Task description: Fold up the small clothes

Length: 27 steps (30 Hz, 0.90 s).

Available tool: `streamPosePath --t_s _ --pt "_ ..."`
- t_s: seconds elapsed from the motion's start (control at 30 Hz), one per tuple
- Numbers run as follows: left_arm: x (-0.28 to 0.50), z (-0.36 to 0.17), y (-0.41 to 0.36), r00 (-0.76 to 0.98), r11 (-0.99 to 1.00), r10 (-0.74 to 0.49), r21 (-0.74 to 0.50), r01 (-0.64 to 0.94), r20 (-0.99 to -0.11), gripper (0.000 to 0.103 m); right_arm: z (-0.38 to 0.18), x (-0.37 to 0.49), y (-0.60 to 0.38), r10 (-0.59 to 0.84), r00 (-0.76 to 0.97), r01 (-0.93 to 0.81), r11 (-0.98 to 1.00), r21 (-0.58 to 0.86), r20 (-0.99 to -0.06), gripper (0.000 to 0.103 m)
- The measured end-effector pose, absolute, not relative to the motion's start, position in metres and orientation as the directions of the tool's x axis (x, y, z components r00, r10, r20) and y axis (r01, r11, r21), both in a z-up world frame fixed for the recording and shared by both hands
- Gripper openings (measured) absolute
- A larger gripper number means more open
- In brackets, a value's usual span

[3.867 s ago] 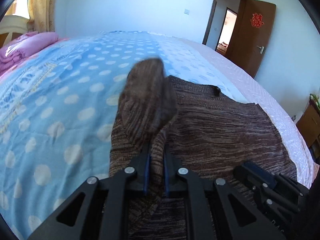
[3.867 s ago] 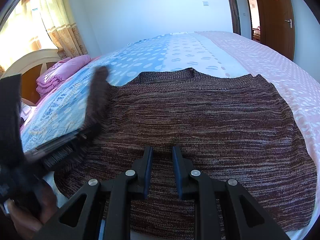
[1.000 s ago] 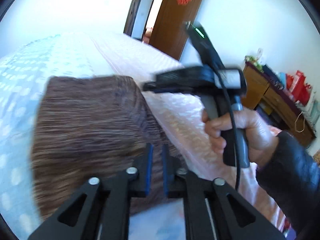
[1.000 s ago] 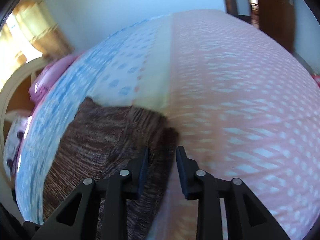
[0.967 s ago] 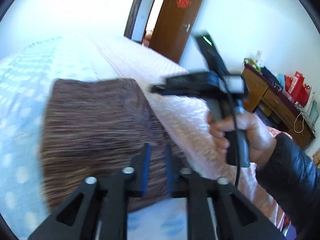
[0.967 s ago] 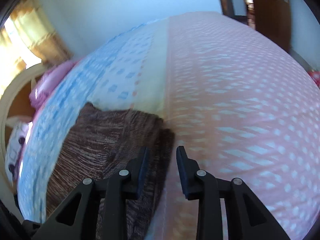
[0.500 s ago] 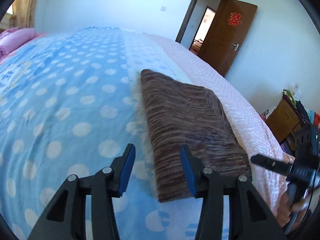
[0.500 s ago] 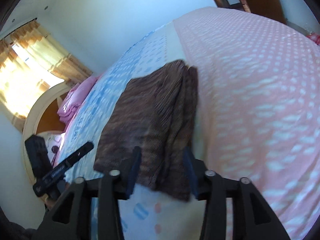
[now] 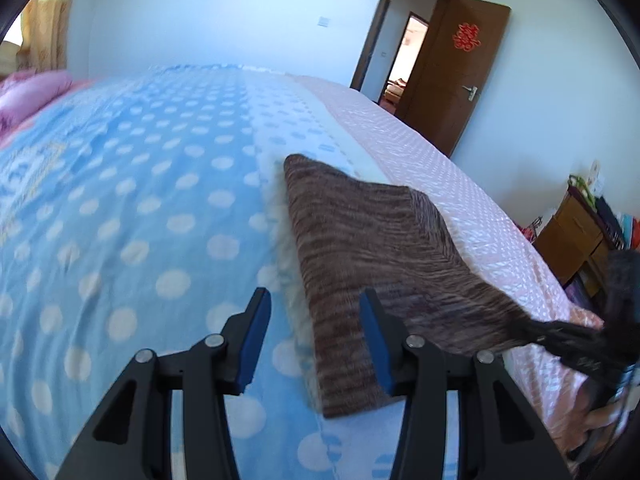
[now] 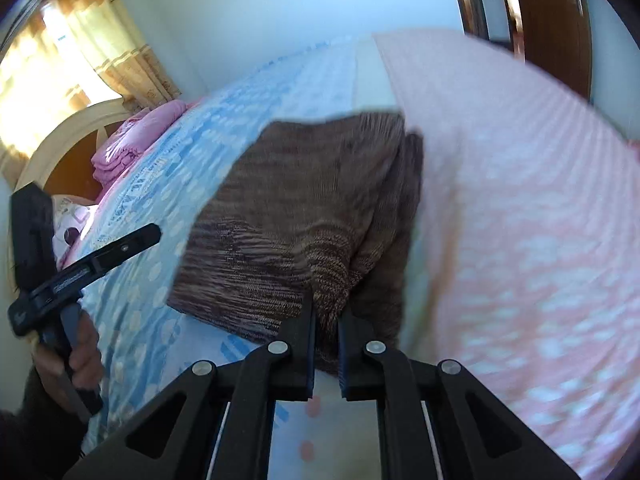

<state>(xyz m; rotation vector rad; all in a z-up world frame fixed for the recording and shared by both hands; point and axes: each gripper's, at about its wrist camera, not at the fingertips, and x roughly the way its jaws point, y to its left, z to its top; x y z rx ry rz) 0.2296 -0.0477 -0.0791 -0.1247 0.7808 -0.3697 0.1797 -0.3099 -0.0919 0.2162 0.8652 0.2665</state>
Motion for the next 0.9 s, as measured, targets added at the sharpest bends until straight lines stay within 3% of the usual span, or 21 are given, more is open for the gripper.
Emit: streamPosePath --t_s 0.17,0.3,0.4,0.47,0.53,0.7,0.8,0.83,0.87,0.9 --pt "0.244 -0.097 -0.064 0.632 0.946 -0.317 -0.186 0.267 -0.707 0.049 -0.126 0.185 -0.31 0.268 0.524 -0.137 0.963 0.23 -0.809 0.005" --pt "0.251 -0.113 -0.069 0.605 0.949 -0.293 -0.149 0.276 -0.741 0.052 -0.124 0.184 -0.327 0.306 0.539 -0.104 0.949 0.299 -0.785 0.007" --pt "0.253 -0.102 -0.06 0.626 0.942 -0.322 -0.173 0.288 -0.711 0.052 -0.094 0.189 -0.347 0.271 0.631 -0.051 0.95 0.31 -0.727 0.022" --pt "0.256 -0.093 -0.055 0.659 0.944 -0.323 -0.179 0.277 -0.679 0.054 -0.076 0.196 -0.354 0.284 0.686 -0.054 0.938 0.344 -0.669 0.059" --pt "0.264 -0.085 -0.05 0.687 0.948 -0.317 -0.191 0.256 -0.654 0.059 -0.065 0.216 -0.354 0.289 0.723 -0.058 0.93 0.362 -0.628 0.069" --pt "0.293 -0.089 -0.051 0.69 0.961 -0.276 -0.201 0.19 -0.669 0.059 -0.085 0.288 -0.33 0.241 0.69 -0.045 0.956 0.291 -0.683 0.068" --pt "0.301 -0.098 -0.059 0.681 0.965 -0.261 -0.183 0.186 -0.684 0.059 -0.106 0.322 -0.316 0.149 0.668 -0.01 0.981 0.192 -0.729 0.06" --pt "0.302 -0.101 -0.062 0.679 0.966 -0.259 -0.177 0.189 -0.687 0.059 -0.113 0.331 -0.312 0.134 0.657 -0.007 0.985 0.172 -0.742 0.042" --pt "0.302 -0.104 -0.066 0.677 0.967 -0.255 -0.166 0.195 -0.69 0.059 -0.121 0.339 -0.308 0.125 0.637 -0.01 0.988 0.155 -0.76 0.011" --pt "0.303 -0.108 -0.07 0.675 0.968 -0.249 -0.154 0.198 -0.695 0.059 -0.125 0.344 -0.306 0.121 0.628 -0.01 0.989 0.148 -0.769 0.007"
